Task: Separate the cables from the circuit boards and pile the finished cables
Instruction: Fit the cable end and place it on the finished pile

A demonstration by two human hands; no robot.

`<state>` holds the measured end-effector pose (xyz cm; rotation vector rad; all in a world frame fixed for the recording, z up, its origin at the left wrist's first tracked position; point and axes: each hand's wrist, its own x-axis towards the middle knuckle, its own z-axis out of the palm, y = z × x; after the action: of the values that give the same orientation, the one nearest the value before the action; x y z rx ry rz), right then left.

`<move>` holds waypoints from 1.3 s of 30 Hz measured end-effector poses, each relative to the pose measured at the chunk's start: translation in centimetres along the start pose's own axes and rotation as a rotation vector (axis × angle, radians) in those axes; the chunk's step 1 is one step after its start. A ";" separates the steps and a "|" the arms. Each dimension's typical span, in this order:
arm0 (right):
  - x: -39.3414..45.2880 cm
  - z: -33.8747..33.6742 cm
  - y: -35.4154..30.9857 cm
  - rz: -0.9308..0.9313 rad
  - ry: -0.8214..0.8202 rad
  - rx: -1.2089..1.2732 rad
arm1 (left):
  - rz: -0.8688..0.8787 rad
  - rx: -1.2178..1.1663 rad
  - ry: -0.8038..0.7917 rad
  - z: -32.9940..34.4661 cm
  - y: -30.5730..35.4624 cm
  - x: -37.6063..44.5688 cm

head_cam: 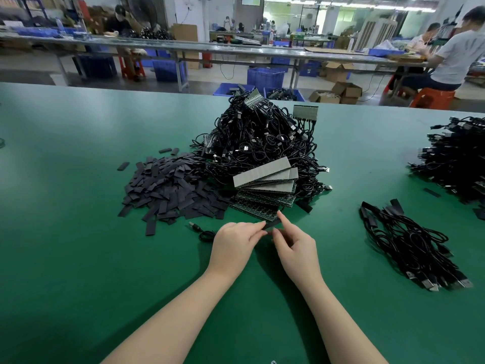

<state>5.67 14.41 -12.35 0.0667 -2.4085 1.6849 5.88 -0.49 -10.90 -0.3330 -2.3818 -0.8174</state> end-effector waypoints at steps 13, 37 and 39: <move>0.0 -0.4 0.2 0.053 0.005 0.025 | -0.008 -0.001 0.015 -0.2 -0.2 0.0; 0.3 -1.1 -0.6 0.177 0.276 0.539 | 0.080 0.093 -0.175 0.1 0.4 -0.1; 0.2 -1.0 -0.7 0.170 0.248 0.522 | 0.084 0.082 -0.219 0.1 0.3 -0.1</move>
<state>5.69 15.09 -11.39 -0.2603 -1.7938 2.2078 6.00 -0.20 -10.85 -0.5084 -2.5751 -0.6720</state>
